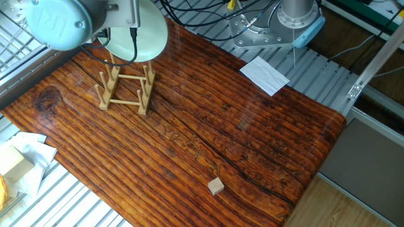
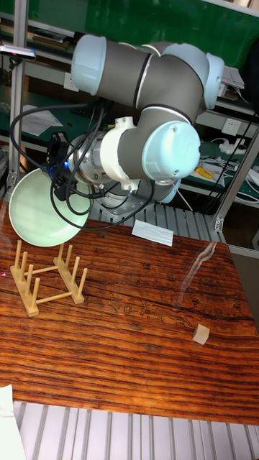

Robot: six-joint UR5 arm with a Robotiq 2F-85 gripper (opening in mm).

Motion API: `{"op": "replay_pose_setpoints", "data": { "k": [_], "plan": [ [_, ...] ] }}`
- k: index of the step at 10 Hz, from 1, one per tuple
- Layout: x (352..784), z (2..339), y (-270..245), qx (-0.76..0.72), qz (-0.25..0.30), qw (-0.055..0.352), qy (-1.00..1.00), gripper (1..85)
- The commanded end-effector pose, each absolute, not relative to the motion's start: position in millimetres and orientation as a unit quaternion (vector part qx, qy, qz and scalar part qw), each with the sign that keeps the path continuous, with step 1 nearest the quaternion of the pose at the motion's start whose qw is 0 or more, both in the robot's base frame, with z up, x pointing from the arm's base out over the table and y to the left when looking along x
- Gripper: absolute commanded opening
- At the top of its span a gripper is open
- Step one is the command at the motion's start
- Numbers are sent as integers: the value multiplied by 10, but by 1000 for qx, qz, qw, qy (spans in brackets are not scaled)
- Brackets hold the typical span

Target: Put the dish on the dish rack

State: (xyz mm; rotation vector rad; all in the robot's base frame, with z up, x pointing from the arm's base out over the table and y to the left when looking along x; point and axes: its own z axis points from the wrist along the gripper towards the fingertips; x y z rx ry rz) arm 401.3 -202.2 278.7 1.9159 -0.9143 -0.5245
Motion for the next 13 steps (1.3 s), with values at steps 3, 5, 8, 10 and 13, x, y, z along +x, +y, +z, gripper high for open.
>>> {"op": "replay_pose_setpoints", "data": {
  "k": [3,5,8,10,13],
  "plan": [
    [4063,2733,-2050,784,-207,458,-364,10],
    [4073,2704,-2046,786,-206,455,-364,10],
    [4102,2647,-2043,791,-204,450,-360,10],
    [4099,2635,-2041,792,-205,449,-359,10],
    [4114,2592,-2043,796,-203,445,-357,10]
  ]
}}
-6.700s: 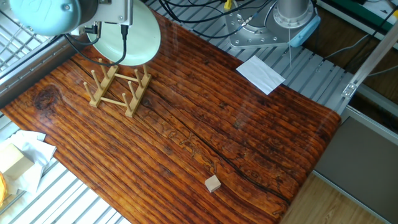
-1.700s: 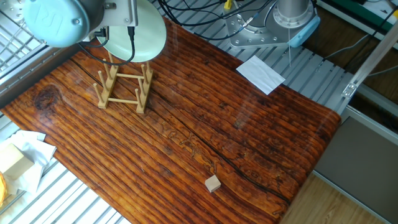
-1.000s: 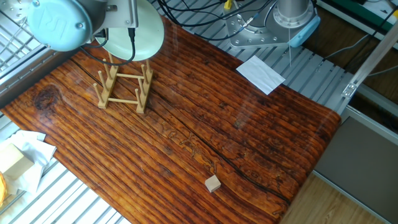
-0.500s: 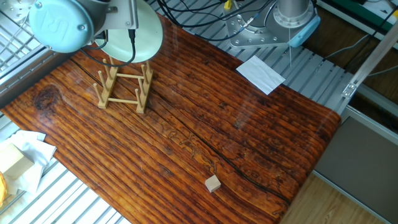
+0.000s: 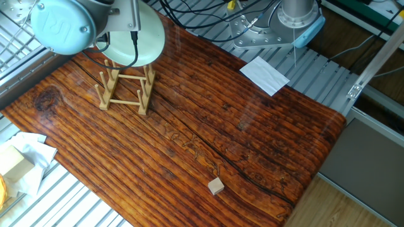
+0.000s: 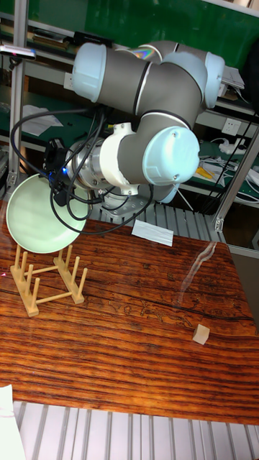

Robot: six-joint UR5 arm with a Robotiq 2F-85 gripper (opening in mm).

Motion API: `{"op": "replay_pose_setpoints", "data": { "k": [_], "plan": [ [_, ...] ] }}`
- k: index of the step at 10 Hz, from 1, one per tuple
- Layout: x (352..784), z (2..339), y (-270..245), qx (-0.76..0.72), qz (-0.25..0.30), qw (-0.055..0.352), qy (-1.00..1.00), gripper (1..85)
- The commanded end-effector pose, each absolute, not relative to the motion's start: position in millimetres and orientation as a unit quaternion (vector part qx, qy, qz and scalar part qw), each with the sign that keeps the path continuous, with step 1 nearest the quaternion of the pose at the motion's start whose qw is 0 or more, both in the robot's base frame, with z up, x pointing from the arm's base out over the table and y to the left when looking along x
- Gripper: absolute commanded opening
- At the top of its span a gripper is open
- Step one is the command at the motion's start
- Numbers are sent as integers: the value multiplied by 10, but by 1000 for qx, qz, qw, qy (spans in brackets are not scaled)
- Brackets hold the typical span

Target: Put the dish on the dish rack

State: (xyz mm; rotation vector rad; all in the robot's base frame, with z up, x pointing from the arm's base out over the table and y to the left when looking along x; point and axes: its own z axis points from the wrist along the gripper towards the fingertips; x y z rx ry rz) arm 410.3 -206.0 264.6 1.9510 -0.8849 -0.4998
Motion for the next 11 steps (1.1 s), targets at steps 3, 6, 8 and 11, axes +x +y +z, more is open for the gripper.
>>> {"op": "replay_pose_setpoints", "data": {
  "k": [3,6,8,11],
  "plan": [
    [4119,2560,-2043,799,-201,442,-355,10],
    [4098,2509,-2015,801,-202,434,-359,10],
    [4116,2480,-2016,804,-198,431,-358,10],
    [4113,2465,-2004,806,-200,428,-357,10]
  ]
}}
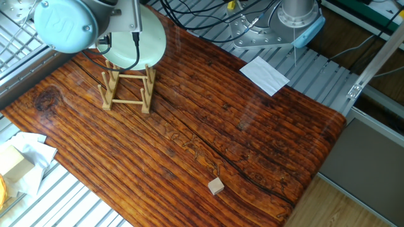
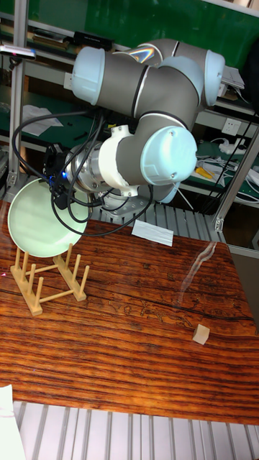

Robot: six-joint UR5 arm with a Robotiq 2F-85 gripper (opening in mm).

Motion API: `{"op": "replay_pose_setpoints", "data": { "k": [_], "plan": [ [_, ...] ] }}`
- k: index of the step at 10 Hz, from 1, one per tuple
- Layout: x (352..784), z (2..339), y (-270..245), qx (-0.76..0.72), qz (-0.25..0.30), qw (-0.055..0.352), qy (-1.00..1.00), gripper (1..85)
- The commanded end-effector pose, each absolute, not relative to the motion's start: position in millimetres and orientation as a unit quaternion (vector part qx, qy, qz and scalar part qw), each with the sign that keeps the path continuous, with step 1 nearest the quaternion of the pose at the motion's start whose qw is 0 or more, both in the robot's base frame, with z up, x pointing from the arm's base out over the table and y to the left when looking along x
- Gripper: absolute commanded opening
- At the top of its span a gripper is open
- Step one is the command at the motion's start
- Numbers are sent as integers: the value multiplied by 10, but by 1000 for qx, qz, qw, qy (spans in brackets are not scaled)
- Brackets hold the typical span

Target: Put the dish on the dish rack

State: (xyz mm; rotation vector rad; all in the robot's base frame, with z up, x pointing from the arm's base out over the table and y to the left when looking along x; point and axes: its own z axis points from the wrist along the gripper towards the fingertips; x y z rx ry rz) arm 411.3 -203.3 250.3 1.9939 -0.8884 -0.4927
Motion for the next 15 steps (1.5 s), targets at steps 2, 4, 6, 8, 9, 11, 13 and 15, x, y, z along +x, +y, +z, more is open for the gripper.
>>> {"op": "replay_pose_setpoints", "data": {
  "k": [2,4,6,8,9,11,13,15],
  "plan": [
    [4108,2465,-1998,806,-202,427,-356,10],
    [4097,2471,-1983,806,-207,426,-356,10],
    [4101,2469,-1980,807,-208,425,-354,10],
    [4098,2490,-1977,806,-212,427,-352,10],
    [4110,2496,-1976,807,-214,426,-348,10],
    [4125,2486,-1964,810,-215,422,-346,10],
    [4141,2481,-1955,812,-217,420,-342,10],
    [4149,2470,-1945,814,-218,416,-341,10]
  ]
}}
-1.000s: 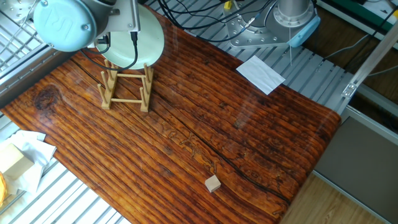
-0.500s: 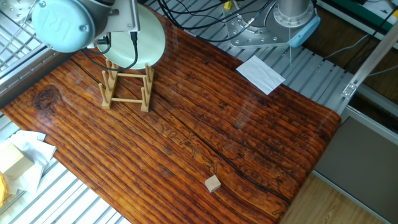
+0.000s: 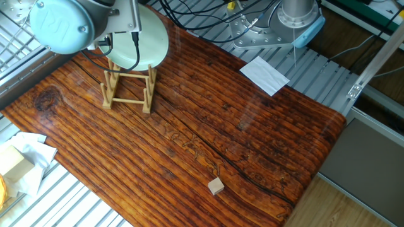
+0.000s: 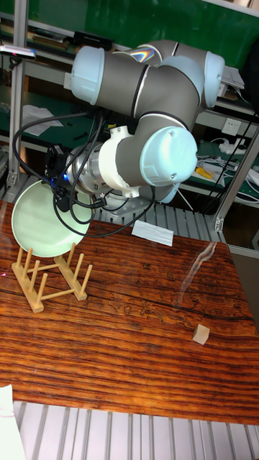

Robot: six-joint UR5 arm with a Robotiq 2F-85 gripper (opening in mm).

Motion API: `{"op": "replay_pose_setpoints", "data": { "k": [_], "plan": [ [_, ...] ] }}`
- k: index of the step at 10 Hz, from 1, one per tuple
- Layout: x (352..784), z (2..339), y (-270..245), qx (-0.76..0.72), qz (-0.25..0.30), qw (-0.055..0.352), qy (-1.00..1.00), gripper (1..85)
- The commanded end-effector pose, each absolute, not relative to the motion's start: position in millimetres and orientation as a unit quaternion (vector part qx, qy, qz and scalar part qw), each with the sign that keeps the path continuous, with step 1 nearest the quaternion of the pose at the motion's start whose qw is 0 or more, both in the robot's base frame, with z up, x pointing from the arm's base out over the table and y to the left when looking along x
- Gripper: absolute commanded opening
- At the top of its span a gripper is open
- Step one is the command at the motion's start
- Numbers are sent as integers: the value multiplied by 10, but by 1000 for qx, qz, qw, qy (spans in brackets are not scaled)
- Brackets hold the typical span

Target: Put the dish on the dish rack

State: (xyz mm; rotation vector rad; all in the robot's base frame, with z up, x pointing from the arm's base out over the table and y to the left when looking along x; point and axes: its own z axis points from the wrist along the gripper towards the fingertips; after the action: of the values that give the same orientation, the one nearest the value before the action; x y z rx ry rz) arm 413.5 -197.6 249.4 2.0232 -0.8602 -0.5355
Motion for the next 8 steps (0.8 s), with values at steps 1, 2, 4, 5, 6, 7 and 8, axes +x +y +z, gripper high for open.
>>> {"op": "replay_pose_setpoints", "data": {
  "k": [1,2,4,5,6,7,8],
  "plan": [
    [4164,2459,-1942,816,-217,414,-339,10],
    [4169,2456,-1941,818,-218,413,-337,10],
    [4194,2443,-1952,822,-217,411,-329,10],
    [4208,2434,-1956,825,-216,409,-325,10],
    [4220,2434,-1961,828,-217,408,-318,10],
    [4258,2422,-1975,832,-213,407,-311,10],
    [4261,2416,-1967,834,-216,404,-307,10]
  ]
}}
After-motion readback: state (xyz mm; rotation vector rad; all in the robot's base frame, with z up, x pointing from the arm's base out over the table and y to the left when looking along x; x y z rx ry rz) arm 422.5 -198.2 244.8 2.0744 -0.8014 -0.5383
